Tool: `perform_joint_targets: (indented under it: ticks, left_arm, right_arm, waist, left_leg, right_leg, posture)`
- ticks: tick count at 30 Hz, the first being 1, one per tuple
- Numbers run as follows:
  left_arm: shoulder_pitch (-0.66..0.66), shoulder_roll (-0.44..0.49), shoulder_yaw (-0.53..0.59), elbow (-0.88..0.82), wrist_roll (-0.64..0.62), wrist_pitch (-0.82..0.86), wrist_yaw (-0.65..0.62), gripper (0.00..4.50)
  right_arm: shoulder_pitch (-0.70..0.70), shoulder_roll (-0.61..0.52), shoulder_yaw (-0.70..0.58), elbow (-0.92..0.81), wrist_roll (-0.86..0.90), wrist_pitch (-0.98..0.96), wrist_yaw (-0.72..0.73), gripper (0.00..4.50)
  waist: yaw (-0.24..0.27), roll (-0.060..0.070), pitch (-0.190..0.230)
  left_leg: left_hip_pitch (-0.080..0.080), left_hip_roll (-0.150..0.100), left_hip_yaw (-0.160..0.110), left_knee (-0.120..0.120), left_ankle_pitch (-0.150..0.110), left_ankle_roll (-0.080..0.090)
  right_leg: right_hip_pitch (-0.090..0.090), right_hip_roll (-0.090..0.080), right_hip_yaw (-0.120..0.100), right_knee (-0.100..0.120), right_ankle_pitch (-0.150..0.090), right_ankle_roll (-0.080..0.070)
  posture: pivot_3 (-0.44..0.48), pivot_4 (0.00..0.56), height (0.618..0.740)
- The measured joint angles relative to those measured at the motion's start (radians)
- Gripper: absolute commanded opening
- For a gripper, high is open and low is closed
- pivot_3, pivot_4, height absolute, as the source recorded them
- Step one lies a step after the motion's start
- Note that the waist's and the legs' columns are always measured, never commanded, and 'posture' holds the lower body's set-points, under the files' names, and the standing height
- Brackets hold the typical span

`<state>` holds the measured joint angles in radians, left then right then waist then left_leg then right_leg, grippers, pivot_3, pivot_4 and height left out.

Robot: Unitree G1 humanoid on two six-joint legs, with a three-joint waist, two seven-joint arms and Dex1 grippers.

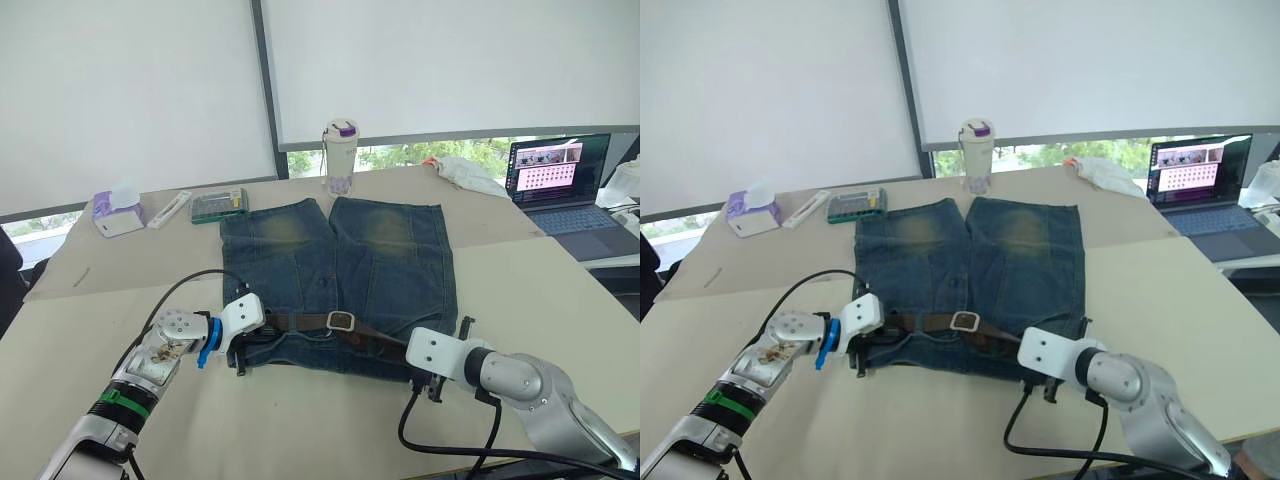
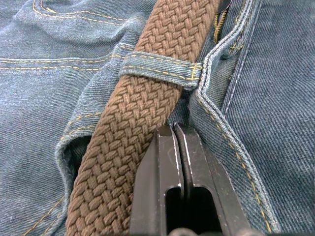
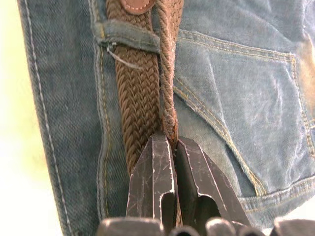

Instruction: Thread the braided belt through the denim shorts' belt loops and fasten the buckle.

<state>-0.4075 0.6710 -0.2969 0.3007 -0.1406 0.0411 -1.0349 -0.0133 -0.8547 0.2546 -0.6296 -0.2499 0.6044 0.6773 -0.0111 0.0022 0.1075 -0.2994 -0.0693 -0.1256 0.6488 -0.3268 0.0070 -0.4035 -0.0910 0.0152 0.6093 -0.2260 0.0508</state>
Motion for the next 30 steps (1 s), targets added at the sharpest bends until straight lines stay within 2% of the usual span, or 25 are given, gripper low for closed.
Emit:
perform_joint_targets:
  ticks: [8,10,14,16,18,19,25,28,30]
  left_arm:
    - [-0.001,0.000,0.000,0.004,0.000,-0.001,0.001,0.07]
    - [0.015,-0.014,0.039,0.000,-0.027,0.009,0.002,0.07]
    - [0.077,-0.048,0.180,-0.079,-0.248,0.240,-0.036,0.07]
    - [0.097,-0.041,0.235,-0.172,-0.395,0.449,-0.059,0.07]
    - [0.094,-0.039,0.242,-0.249,-0.470,0.570,-0.071,0.07]
    - [0.081,-0.041,0.243,-0.278,-0.492,0.611,-0.067,0.07]
    - [-0.064,-0.099,0.204,-0.395,-0.519,0.739,0.014,0.07]
    - [-0.105,-0.150,0.188,-0.393,-0.520,0.773,0.051,0.07]
    - [-0.119,-0.153,0.173,-0.377,-0.504,0.774,0.065,0.07]
  right_arm:
    - [0.012,0.003,-0.009,0.012,-0.002,-0.012,-0.010,0.00]
    - [0.007,0.014,-0.012,0.008,0.008,-0.012,-0.008,0.00]
    - [-0.031,0.057,-0.015,0.022,0.023,-0.006,0.000,0.00]
    - [-0.081,0.100,0.030,0.055,0.015,-0.005,0.003,0.00]
    - [-0.112,0.133,0.073,0.069,0.005,-0.007,0.004,0.00]
    - [-0.123,0.143,0.085,0.078,-0.002,-0.009,0.003,0.00]
    - [-0.140,0.146,0.111,0.105,-0.031,-0.047,0.010,0.00]
    - [-0.135,0.142,0.113,0.102,-0.044,-0.056,0.011,0.00]
    - [-0.124,0.138,0.107,0.096,-0.045,-0.060,0.011,0.00]
  waist:
    - [0.000,0.000,0.000]
    - [-0.002,0.000,0.000]
    - [-0.003,0.001,0.003]
    - [-0.002,-0.009,0.009]
    - [0.001,-0.011,0.010]
    - [0.002,-0.011,0.010]
    - [0.001,-0.014,0.009]
    - [-0.002,-0.013,0.009]
    - [-0.002,-0.013,0.009]
  left_leg:
    - [0.000,0.000,0.000,0.000,0.000,0.000]
    - [0.000,0.000,0.000,0.000,0.000,0.000]
    - [-0.002,0.000,-0.001,0.001,0.001,-0.001]
    - [-0.005,0.000,-0.002,0.001,0.001,-0.002]
    - [-0.008,-0.001,-0.003,0.001,0.002,-0.003]
    - [-0.008,-0.002,-0.002,0.002,0.004,-0.007]
    - [-0.006,-0.001,-0.003,0.000,0.005,-0.009]
    - [-0.006,-0.001,-0.002,0.000,0.007,-0.012]
    - [-0.006,-0.001,-0.002,0.000,0.007,-0.012]
  right_leg:
    - [0.000,0.000,0.000,0.000,0.000,0.000]
    - [0.000,0.000,0.000,0.000,0.000,0.000]
    - [-0.008,0.000,-0.001,0.001,0.000,0.000]
    - [-0.012,0.001,-0.001,0.002,0.005,-0.007]
    - [-0.015,0.000,-0.002,0.002,0.006,-0.009]
    - [-0.015,-0.001,-0.001,0.002,0.006,-0.010]
    - [-0.011,0.000,-0.001,0.001,0.007,-0.011]
    - [-0.012,0.001,-0.001,0.001,0.007,-0.010]
    - [-0.013,0.001,-0.001,0.001,0.007,-0.011]
  posture:
    - [0.000,0.150,0.740]
    - [0.000,0.150,0.740]
    - [0.000,0.150,0.740]
    - [0.000,0.150,0.740]
    - [0.000,0.150,0.740]
    - [0.000,0.150,0.740]
    - [0.000,0.150,0.740]
    - [0.000,0.150,0.740]
    - [0.000,0.150,0.740]
